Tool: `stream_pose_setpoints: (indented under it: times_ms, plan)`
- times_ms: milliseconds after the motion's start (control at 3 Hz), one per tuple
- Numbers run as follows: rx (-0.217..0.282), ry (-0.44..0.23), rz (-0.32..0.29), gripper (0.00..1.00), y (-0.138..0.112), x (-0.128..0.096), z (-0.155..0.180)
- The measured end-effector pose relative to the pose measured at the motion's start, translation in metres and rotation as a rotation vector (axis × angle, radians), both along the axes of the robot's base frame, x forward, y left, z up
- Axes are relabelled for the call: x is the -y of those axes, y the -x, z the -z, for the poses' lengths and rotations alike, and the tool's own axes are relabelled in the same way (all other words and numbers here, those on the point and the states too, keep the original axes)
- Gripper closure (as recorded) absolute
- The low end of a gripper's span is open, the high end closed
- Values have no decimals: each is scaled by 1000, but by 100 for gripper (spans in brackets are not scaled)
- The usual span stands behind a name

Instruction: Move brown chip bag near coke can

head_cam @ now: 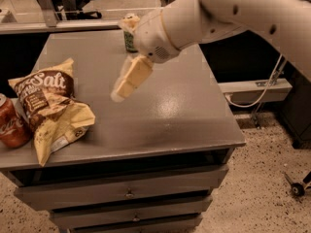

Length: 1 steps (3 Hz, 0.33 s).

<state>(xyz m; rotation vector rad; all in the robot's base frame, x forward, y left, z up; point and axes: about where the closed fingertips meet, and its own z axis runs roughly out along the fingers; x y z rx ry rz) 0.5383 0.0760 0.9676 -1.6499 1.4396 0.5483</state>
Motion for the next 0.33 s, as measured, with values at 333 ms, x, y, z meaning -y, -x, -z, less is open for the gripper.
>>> stream_pose_setpoints:
  times_ms: [333]
  plan:
    - [81, -59, 181, 0, -17, 92, -41]
